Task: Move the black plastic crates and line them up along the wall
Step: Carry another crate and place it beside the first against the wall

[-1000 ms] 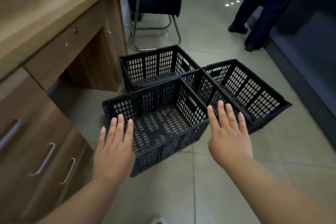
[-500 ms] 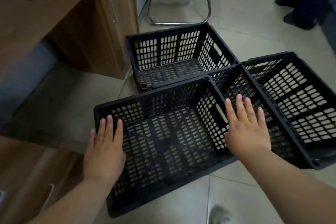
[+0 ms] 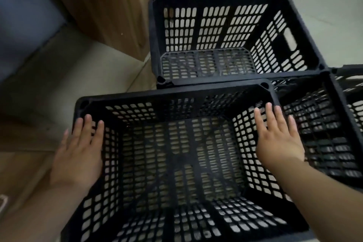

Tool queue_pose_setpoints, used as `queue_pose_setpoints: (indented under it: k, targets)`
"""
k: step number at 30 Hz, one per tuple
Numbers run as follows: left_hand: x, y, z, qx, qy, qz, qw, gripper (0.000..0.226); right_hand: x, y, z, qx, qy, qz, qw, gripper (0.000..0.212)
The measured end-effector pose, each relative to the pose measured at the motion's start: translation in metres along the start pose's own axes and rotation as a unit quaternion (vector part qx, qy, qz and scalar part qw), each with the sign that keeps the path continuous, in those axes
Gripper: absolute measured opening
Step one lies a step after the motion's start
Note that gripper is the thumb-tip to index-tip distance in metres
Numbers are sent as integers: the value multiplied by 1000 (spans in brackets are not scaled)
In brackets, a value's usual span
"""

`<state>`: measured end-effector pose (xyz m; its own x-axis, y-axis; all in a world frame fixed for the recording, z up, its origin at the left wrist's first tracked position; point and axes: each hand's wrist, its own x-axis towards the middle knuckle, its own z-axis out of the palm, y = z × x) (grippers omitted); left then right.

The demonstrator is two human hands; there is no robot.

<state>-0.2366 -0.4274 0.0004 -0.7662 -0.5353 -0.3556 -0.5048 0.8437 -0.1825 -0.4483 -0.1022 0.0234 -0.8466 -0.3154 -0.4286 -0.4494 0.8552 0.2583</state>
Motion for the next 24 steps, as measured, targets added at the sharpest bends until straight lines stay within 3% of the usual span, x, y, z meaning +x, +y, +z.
queue_pose_setpoints:
  k: [14, 17, 24]
  targets:
    - [7, -9, 24, 79, 61, 60, 993, 94, 26, 13, 13, -102, -69, -10, 992, 69]
    - [0, -12, 21, 73, 36, 73, 994, 100, 18, 15, 10, -102, -70, -5, 992, 68]
    - [-46, -33, 5, 69, 88, 101, 989, 97, -36, 16, -15, -92, -72, 1, 993, 67]
